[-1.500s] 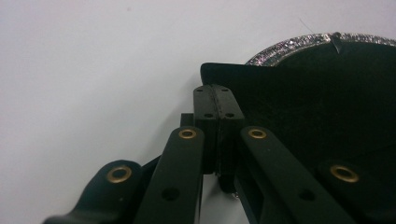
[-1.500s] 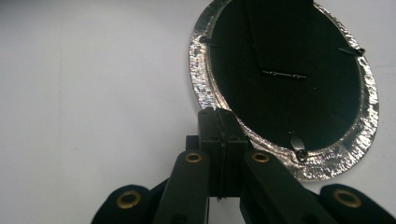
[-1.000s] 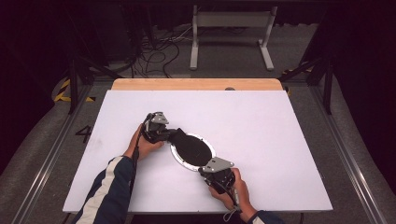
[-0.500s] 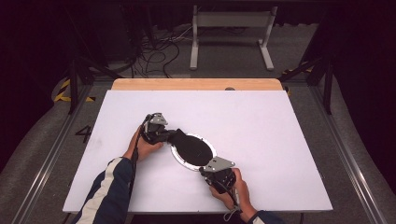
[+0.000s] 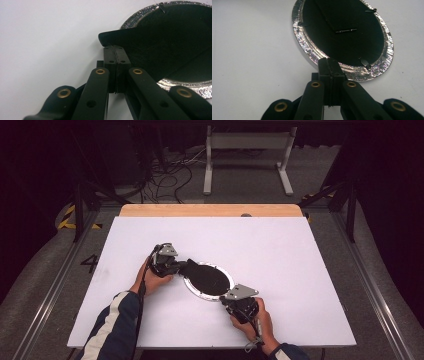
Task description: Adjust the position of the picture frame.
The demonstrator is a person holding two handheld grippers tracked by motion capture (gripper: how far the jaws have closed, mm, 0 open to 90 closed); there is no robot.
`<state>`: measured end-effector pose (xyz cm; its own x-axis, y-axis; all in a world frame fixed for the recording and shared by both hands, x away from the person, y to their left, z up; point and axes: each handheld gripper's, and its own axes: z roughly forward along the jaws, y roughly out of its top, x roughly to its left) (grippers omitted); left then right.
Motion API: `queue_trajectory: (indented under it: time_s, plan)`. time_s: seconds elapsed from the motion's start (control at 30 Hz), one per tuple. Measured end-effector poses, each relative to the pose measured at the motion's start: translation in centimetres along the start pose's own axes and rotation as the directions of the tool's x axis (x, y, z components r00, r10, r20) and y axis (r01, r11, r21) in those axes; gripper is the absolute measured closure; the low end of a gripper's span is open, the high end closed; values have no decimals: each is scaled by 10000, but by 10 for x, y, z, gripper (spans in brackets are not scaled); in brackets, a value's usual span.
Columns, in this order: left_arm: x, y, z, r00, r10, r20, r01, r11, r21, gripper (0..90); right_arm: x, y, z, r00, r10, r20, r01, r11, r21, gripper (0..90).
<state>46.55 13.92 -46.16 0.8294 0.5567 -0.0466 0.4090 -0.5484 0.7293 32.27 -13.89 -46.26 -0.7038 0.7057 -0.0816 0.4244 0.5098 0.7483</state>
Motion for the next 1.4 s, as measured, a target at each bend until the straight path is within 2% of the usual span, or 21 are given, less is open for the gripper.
queue_trajectory:
  time_s: [0.2,0.37,0.43,0.53,0.57,0.6,0.67,0.73,0.8,0.97,1.07,1.2,1.23,1.3,1.37,1.4]
  plan:
    - [-1,-5,-3,9999,-138,26,138,9998,-141,900,-5,1,1,9998,90,177,-90,10000,16,900]
    - [-5,-6,-6,9999,28,-166,-29,10000,-76,900,-3,1,1,9994,94,323,-96,9999,46,900]
    - [-6,-6,-7,9996,165,-216,-164,9999,33,900,-3,1,1,9997,163,168,-164,9999,7,900]
    - [-7,-8,-9,9999,138,-61,-137,9998,133,900,2,2,2,9999,147,-45,-147,9999,16,900]
    - [-6,-8,-9,10000,96,-4,-96,9999,132,900,4,2,2,10000,25,-14,-25,10000,22,900]
    - [-6,-9,-9,10000,49,71,-51,9993,366,900,6,3,3,10000,14,22,-14,10000,31,900]
    - [-7,-11,-11,9997,-125,211,119,9994,314,900,7,4,4,9999,-46,97,45,10000,14,900]
    - [-9,-11,-12,10000,77,46,-79,9994,330,900,6,4,5,10000,-32,73,32,10000,-2,900]
    - [-10,-13,-13,9999,97,143,-102,9994,342,900,6,4,4,9999,-66,102,66,10000,5,900]
    - [-14,-17,-17,9994,-66,328,56,9995,315,900,1,3,3,9994,35,345,-37,10000,71,900]
    - [-17,-19,-18,9996,-104,247,96,9995,296,900,-2,3,3,9993,67,362,-70,10000,64,900]
    - [-25,-20,-20,9996,-57,275,46,9991,411,900,-10,2,2,9982,205,571,-211,9997,86,900]
    - [-28,-20,-20,9998,85,167,-91,9992,386,900,-12,1,2,9975,271,647,-275,9996,65,900]
    - [-30,-21,-20,9999,85,147,-90,9993,375,900,-15,1,2,9971,289,705,-294,9995,62,900]
    - [-34,-22,-21,9993,274,242,-284,9988,404,900,-22,0,2,9955,444,837,-449,9990,48,900]
    - [-36,-22,-21,9993,135,349,-149,9991,393,900,-24,0,2,9950,488,868,-494,9988,41,900]
